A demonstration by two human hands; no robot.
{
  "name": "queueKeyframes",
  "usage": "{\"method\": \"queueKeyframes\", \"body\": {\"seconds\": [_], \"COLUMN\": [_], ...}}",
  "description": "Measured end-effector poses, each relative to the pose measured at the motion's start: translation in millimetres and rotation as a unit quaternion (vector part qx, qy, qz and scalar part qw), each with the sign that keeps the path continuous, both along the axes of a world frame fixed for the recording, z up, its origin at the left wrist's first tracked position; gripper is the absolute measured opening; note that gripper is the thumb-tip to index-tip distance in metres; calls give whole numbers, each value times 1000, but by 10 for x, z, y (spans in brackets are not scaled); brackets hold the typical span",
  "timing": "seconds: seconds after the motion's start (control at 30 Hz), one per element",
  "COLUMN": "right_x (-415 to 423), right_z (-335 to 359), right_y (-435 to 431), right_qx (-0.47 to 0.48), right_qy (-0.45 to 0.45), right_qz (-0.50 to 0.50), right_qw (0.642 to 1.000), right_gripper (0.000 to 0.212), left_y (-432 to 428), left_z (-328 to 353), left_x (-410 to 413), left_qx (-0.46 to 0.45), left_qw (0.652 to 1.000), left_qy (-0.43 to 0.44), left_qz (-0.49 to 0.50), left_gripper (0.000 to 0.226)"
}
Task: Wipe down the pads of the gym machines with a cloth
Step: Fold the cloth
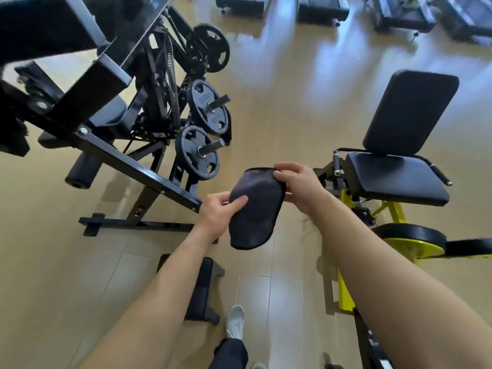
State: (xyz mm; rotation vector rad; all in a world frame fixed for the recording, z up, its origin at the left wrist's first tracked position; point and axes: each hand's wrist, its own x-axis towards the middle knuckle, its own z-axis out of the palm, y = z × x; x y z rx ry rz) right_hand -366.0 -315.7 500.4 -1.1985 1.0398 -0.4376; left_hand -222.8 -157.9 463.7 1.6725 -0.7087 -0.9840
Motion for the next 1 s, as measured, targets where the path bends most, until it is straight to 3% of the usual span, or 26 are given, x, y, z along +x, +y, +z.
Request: {"method": "queueKeyframes", "body": {"seconds": [0.1,0.17,0.27,0.37,0.5,0.67,0.77,0.9,1.0], "right_x": [-167,-298,-507,-597,-506,-337,-147,238,539], "right_z": [-168,-220,-256,-246,-383,-671,-801,-1021,-1248], "right_y": [226,425,768,1162,1606,1932,2061,2263,2445], "right_qx": [9,-31,-155,-118,-114,-155,-151,-128,-72], "right_qy": [24,55,84,42,98,168,179,199,189], "right_qz": [-26,-7,112,261,380,426,439,460,442], "right_qw": [999,998,978,957,913,875,867,856,874], "right_gripper": [27,33,39,38,61,24,6,8,9], "left_y": [236,399,653,900,1246,1601,1834,2154,2386], "left_z": [75,151,213,195,121,-89,-195,-462,-741], "left_x": [-233,-360,-506,-587,-557,-334,-200,93,386], "left_qx": [6,2,24,79,130,146,151,222,257], "left_qw": [988,986,993,994,987,985,987,962,943], "left_qy": [-154,-166,-112,-65,67,-3,-36,-148,-200], "left_qz": [18,10,13,24,61,90,35,-62,-68], "left_gripper": [23,21,17,17,21,55,36,49,17]}}
